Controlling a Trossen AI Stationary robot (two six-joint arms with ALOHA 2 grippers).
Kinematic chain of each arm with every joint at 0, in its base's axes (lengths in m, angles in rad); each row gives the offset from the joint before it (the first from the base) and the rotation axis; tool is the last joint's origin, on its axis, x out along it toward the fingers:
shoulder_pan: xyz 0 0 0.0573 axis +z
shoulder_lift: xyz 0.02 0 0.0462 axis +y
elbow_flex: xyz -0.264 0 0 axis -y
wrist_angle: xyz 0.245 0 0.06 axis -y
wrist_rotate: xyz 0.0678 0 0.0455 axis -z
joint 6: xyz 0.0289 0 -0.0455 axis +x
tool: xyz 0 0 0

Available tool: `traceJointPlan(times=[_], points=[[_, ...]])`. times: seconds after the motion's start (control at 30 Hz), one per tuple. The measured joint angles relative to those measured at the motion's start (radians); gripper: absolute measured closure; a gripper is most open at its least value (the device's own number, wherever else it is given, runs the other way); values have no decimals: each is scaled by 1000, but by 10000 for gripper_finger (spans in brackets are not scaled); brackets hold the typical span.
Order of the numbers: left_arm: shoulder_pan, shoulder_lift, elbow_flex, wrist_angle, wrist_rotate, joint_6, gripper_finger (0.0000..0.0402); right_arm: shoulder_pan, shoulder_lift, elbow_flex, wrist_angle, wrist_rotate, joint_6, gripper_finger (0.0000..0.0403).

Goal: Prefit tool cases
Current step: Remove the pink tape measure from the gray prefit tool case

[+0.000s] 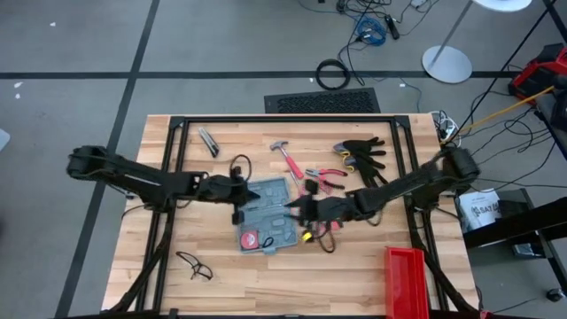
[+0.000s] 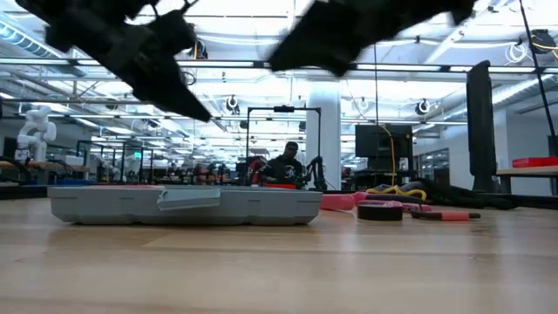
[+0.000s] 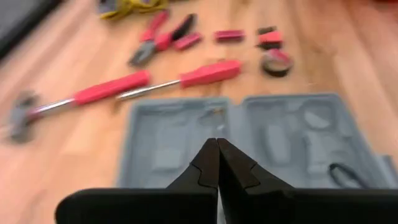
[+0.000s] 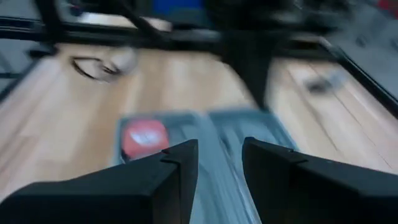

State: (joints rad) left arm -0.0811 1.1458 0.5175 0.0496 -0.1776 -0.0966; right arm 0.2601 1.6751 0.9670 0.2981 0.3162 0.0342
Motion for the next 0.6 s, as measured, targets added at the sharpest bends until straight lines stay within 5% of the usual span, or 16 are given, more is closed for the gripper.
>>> traceJointPlan(times=[0.3,0.6], points=[[0,-181,0,-365,-49,-27,401,-76,360,274,-17,-305,-58,291],[-9,-136,-65,-333,-63,-106,401,-113,464,296,-64,-375,-46,291]])
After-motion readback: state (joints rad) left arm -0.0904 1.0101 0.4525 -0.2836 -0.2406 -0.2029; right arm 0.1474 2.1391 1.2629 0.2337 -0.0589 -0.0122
